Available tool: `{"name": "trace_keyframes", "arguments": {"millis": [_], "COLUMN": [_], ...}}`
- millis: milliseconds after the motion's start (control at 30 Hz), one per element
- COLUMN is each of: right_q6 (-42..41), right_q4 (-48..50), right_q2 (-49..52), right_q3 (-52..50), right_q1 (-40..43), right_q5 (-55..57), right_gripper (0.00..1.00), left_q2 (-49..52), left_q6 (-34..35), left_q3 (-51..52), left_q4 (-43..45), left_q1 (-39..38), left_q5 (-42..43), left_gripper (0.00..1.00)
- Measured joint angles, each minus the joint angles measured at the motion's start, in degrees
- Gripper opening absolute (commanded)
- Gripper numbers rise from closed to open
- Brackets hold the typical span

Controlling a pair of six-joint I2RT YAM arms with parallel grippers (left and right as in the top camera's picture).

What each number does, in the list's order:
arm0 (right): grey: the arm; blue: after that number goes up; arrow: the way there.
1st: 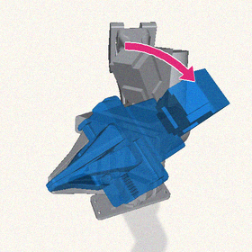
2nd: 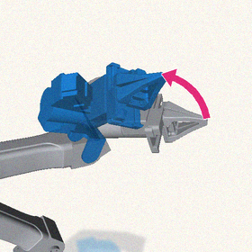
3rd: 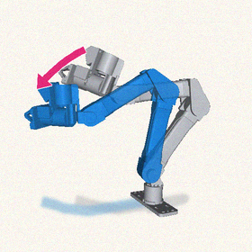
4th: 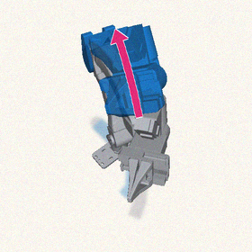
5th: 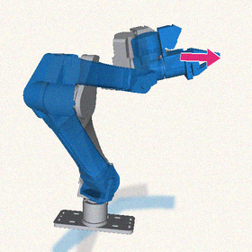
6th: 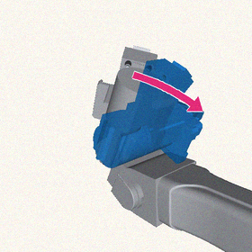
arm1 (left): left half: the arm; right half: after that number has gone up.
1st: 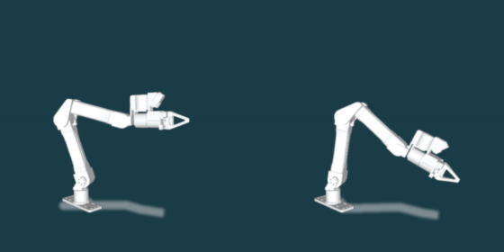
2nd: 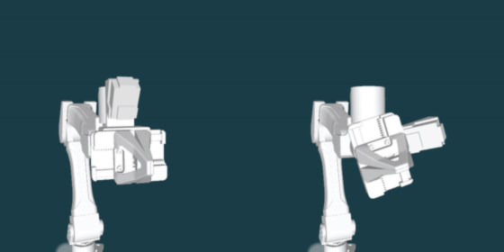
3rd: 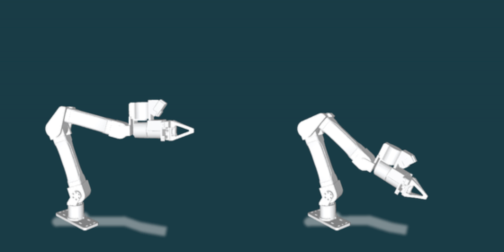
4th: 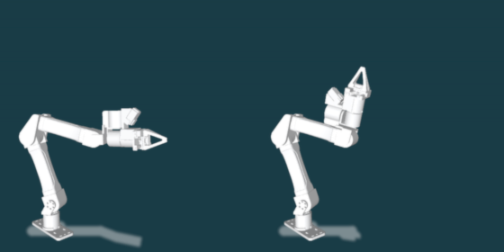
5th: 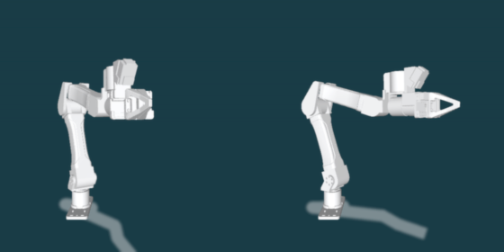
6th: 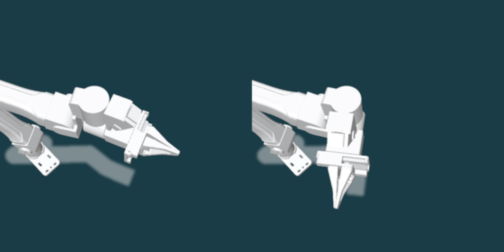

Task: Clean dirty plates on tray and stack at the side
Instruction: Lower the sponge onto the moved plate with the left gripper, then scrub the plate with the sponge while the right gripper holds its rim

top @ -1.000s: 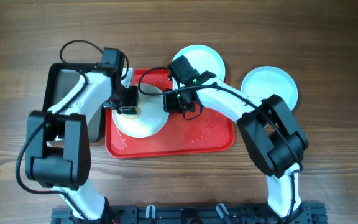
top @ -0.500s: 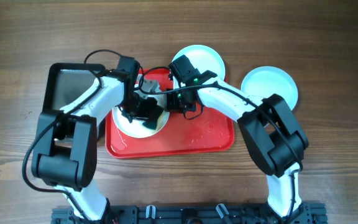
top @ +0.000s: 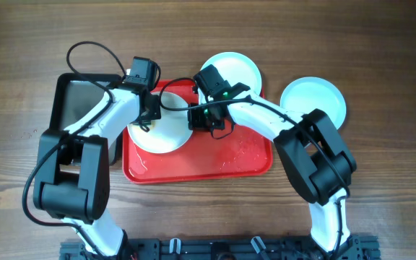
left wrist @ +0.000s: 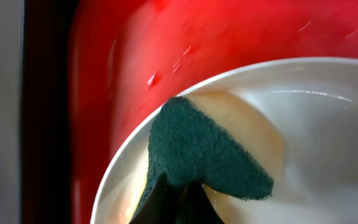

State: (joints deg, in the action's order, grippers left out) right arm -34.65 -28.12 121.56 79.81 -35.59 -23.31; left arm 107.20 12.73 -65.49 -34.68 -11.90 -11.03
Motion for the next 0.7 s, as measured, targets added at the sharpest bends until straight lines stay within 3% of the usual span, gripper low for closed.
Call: {"name": "trace_keyframes", "arguments": {"millis": [200, 367, 533, 700], "right_q6": [-0.2, 0.46, 1.51, 1.51], "right_q4": [-0.52, -0.98, -1.22, -1.01], "right_q2": [0.0, 0.0, 0.0, 0.07], "right_q3": [0.22, 0.22, 0.22, 0.22], "right_q1": [1.05, 0.98, 0.11, -0.44], "right_q5": [0.37, 0.15, -0.28, -0.79], "right_gripper": [0.04, 0.04, 0.04, 0.04], "left_q2": [0.39, 0.59, 0.59, 0.59], "left_q6": [-8.26, -15.61, -20.87, -17.42], "left_q3": [0.17, 0.02, -0.02, -0.07], "left_q4": [6.82, -1.44, -13.99, -17.2], "left_q1": [-0.83, -1.66, -1.6, -0.33], "left_q5": [17.31, 30.99, 33.05, 27.43], "left_gripper": [0.04, 0.04, 0.04, 0.04]}}
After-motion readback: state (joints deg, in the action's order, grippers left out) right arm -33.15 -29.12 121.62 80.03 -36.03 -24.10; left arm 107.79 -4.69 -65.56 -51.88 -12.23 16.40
